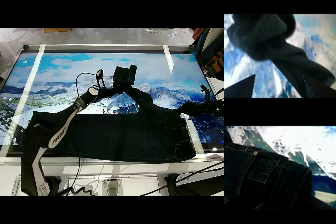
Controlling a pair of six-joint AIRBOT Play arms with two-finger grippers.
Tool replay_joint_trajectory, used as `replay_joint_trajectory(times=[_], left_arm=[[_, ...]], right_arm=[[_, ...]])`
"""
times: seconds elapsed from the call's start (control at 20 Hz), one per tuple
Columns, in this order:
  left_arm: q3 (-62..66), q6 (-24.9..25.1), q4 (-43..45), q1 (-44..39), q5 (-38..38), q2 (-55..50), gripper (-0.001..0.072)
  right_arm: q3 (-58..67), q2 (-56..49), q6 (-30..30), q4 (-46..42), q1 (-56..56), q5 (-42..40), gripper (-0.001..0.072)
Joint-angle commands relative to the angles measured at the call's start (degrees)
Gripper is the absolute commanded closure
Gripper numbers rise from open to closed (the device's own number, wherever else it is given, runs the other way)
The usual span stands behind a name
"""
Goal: Fold the clothes and pants, and hang the long-sleeved shirts on hangers.
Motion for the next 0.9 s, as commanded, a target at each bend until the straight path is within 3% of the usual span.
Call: replay_joint_trajectory(times=[0.0,0.35,0.55,0.6,0.85], left_arm=[[6.38,-2.10,0.02,0.31,1.55,-5.25,0.0013],[8.90,-2.73,0.02,0.48,5.68,-8.11,0.0258],[8.90,-2.75,0.00,0.66,9.57,-8.13,0.0572],[8.90,-2.73,0.00,0.79,9.46,-8.02,0.0698],[8.90,-2.62,1.05,1.33,8.68,-4.85,0.0694]], right_arm=[[0.04,-0.04,-0.59,0.52,0.04,-0.31,0.0158],[0.04,-0.02,-1.55,0.52,0.04,-0.35,0.0157],[0.04,-0.04,-1.84,0.50,0.04,-0.37,0.0157],[0.04,-0.04,-1.90,0.48,0.04,-0.35,0.0157],[0.04,-0.04,-1.88,0.28,0.04,-0.37,0.0157]])
